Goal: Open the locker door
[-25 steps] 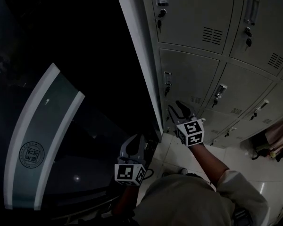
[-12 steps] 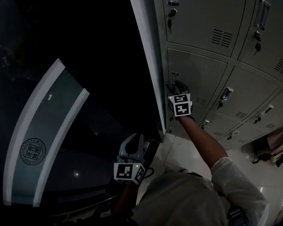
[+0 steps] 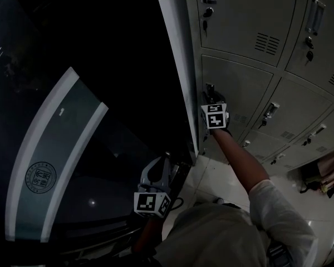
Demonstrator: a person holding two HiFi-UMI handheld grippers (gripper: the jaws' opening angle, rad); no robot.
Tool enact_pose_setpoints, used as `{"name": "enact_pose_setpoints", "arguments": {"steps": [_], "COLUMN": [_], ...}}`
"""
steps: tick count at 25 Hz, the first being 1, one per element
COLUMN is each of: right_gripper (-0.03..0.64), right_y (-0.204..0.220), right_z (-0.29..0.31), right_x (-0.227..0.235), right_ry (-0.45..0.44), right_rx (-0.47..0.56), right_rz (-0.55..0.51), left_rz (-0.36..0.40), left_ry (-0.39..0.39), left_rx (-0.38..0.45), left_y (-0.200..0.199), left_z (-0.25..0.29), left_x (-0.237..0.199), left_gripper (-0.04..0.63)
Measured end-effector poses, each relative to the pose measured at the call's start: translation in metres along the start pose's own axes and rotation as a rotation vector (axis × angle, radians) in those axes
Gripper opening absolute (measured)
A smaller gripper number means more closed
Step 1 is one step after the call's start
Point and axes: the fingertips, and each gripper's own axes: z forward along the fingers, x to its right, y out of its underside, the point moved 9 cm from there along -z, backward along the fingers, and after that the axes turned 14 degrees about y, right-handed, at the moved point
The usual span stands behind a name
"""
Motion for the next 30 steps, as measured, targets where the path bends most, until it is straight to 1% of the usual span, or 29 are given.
{"name": "enact_pose_setpoints", "arguments": {"steps": [4, 7, 9, 12, 14, 15, 16, 18, 26, 30], "right_gripper": [0.077, 0.017, 0.029, 0.037, 0.079, 0.078, 0.048, 0.049, 0.035, 0.035], "right_y": [0.0, 0.0, 0.0, -0.002, -0.002, -0.002, -0.002, -0.001, 0.001, 0.003], "right_z": [0.004, 0.006, 0.008, 0.01, 0.011, 0.011, 0.012, 0.012, 0.006, -0.007], "right_x": [-0.002, 0.0, -0.002, -0.007, -0.01, -0.01, -0.009, -0.008, -0.007, -0.01], "right_ry": [0.001, 0.054, 0.083, 0.105, 0.11, 0.118, 0.129, 0.142, 0.117, 0.085], "right_rx": [-0.001, 0.006, 0.005, -0.019, -0.022, -0.019, -0.017, -0.01, 0.02, 0.039], "right_rz": [0.005, -0.019, -0.031, -0.024, -0.026, -0.025, -0.021, -0.017, -0.032, -0.044], "left_rz": [0.005, 0.012, 0.019, 0.022, 0.017, 0.013, 0.01, 0.004, -0.002, 0.006], "left_ry": [0.011, 0.011, 0.01, 0.014, 0.016, 0.015, 0.014, 0.011, 0.006, 0.003], "left_rx": [-0.014, -0.016, -0.013, -0.012, -0.016, -0.019, -0.022, -0.024, -0.031, -0.038], "left_y": [0.0, -0.004, -0.007, -0.008, -0.006, -0.005, -0.004, -0.001, 0.008, 0.011], "left_z": [-0.001, -0.001, -0.002, -0.002, -0.004, -0.005, -0.006, -0.008, -0.009, -0.006], "left_x": [0.0, 0.002, 0.002, 0.002, 0.003, 0.004, 0.003, 0.002, -0.002, -0.005], "left_gripper": [0.057, 0.058, 0.058, 0.057, 0.058, 0.058, 0.058, 0.058, 0.058, 0.058]}}
